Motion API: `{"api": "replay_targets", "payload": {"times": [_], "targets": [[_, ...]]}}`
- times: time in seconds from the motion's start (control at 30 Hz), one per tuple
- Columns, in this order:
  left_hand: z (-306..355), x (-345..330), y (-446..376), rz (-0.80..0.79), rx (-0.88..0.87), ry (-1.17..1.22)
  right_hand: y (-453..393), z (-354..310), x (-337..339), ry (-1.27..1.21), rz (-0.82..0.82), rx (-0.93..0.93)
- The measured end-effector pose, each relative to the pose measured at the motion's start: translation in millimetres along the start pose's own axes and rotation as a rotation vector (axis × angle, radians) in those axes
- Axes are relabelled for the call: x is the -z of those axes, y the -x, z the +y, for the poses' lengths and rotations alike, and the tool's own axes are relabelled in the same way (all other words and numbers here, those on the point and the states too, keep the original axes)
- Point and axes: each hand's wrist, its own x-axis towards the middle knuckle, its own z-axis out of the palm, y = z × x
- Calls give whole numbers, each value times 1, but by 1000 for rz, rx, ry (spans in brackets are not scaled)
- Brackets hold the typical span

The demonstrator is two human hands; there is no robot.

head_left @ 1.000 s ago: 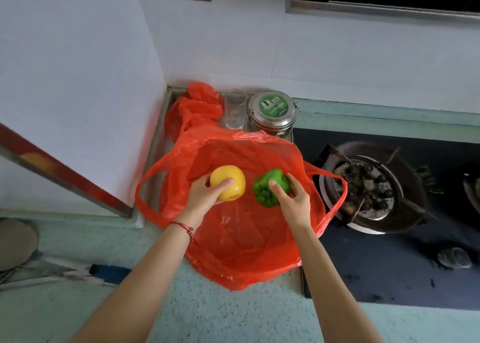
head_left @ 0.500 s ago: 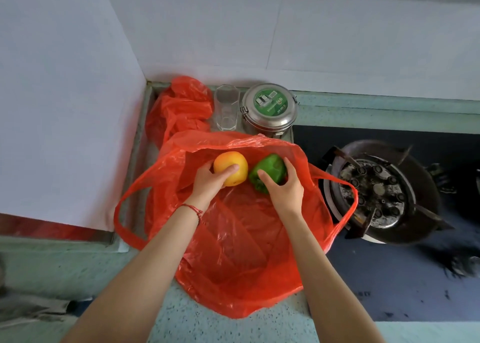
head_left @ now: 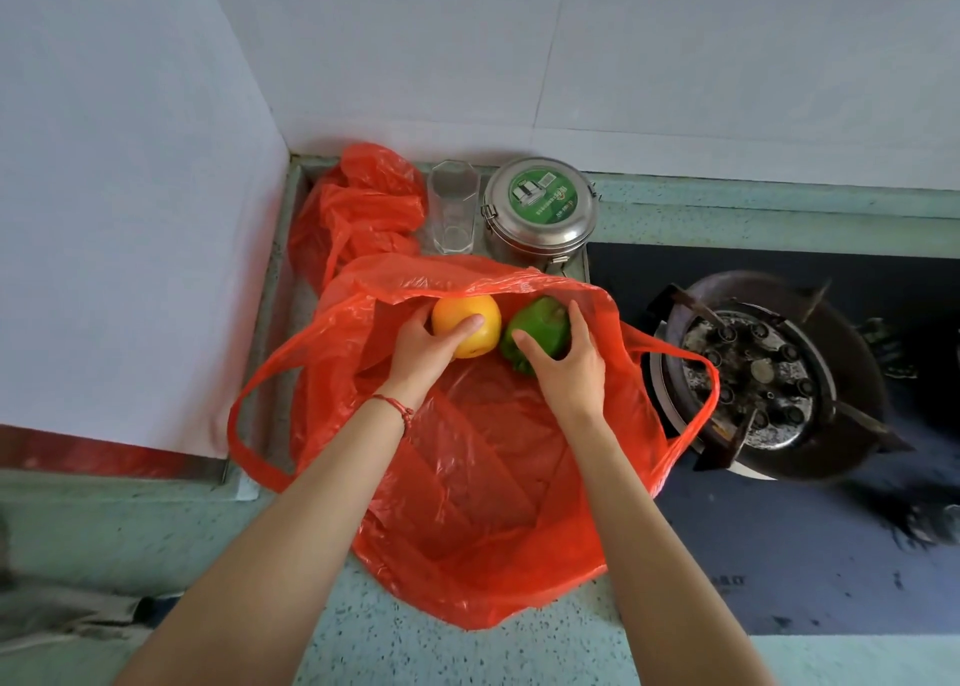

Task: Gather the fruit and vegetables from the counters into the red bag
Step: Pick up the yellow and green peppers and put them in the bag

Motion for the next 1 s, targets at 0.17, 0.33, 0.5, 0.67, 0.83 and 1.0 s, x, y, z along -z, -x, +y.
{"api": "replay_targets", "payload": {"times": [0.17,0.33,0.5,0.67,0.83,1.0], "targets": [[-2,6,7,16,-11,-14,10,1,3,-21,17,-3],[-30,15,5,8,-8,-38,26,1,9,2,36,26],[-16,26,46,15,-23,-78,53,4,14,-5,82,45],[-20,34,75,34,-194,-240,87,10,24,15,140,78],[-27,29,103,-85,-457,-472,123,26,40,208,200,139],[-33,10,123,-208,-710,-688,154,54,62,448,272,153]]}}
